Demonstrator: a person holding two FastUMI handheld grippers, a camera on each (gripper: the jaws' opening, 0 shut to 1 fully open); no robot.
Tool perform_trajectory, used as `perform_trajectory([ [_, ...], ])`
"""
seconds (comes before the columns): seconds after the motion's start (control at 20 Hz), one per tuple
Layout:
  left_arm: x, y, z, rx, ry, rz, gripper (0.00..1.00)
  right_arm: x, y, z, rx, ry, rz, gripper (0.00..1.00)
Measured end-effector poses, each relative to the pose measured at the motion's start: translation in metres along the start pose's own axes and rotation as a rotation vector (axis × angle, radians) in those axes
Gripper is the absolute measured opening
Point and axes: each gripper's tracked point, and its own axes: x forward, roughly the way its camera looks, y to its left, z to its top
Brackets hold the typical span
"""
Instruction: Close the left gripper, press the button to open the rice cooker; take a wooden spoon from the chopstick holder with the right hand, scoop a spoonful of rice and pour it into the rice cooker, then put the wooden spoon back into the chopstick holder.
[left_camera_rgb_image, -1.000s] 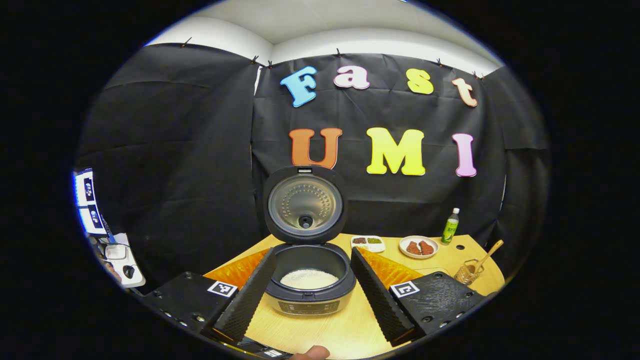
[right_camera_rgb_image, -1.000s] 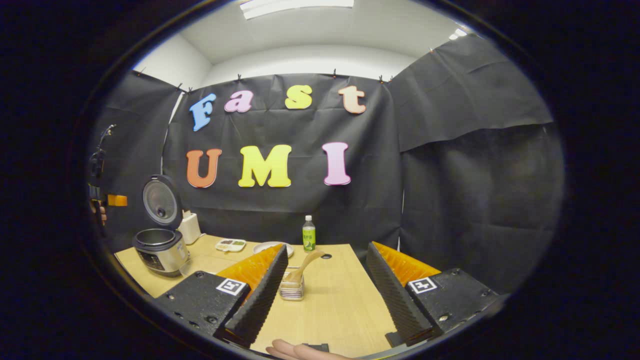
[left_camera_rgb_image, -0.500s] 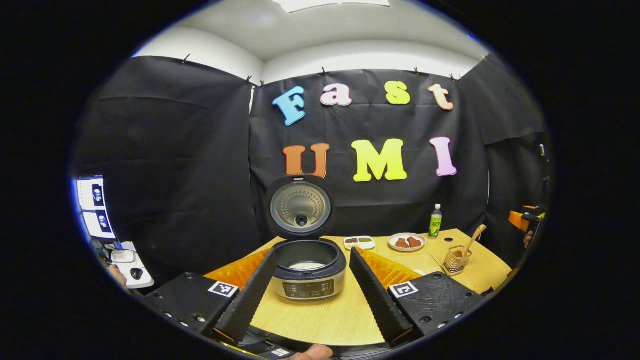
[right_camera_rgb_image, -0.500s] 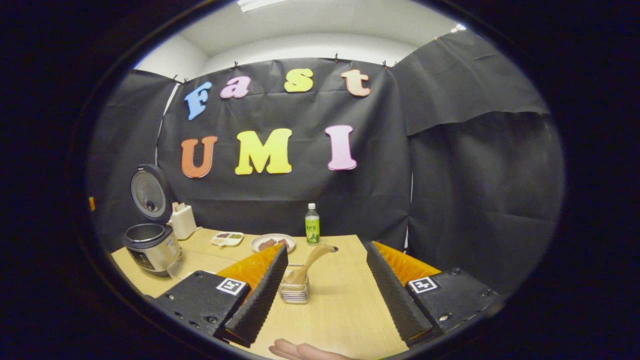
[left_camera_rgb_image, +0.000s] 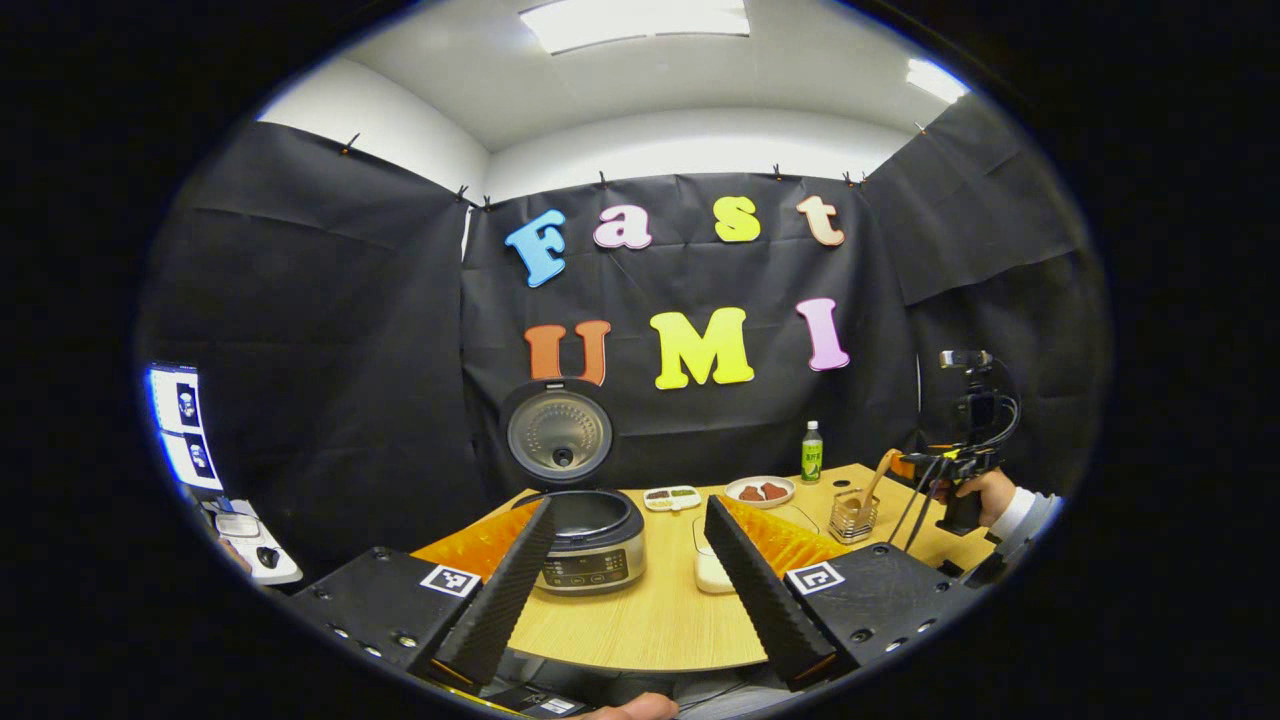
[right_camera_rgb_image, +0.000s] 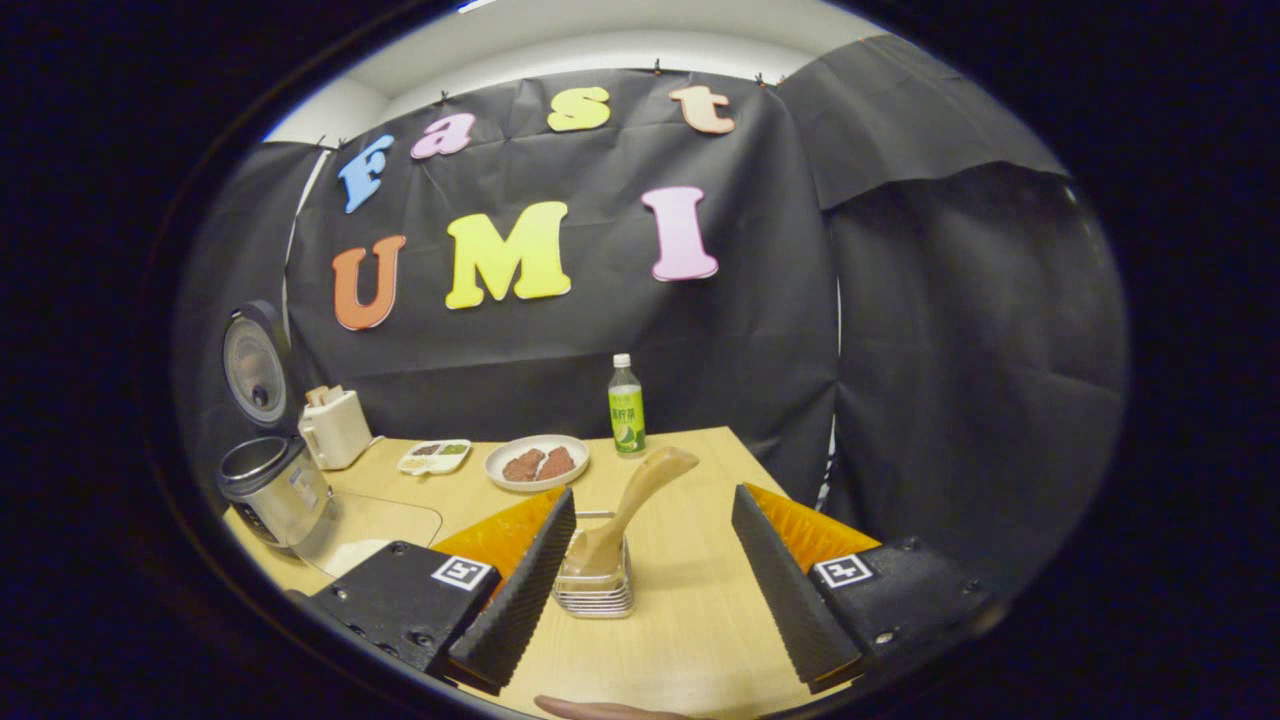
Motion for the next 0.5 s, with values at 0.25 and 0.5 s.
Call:
perform_trajectory([
  [0.25, -0.009, 0.002, 0.005, 0.01, -0.018, -0.013, 0.96, 0.052, 0.005, -0.026, 0.018, 0.079, 0.012, 1.0],
  [0.5, -0.002, 0.012, -0.002, -0.041, 0.001, 0.006, 0.96, 0.091, 0.006, -0.056, 0.093, 0.17, -0.003, 0.95],
])
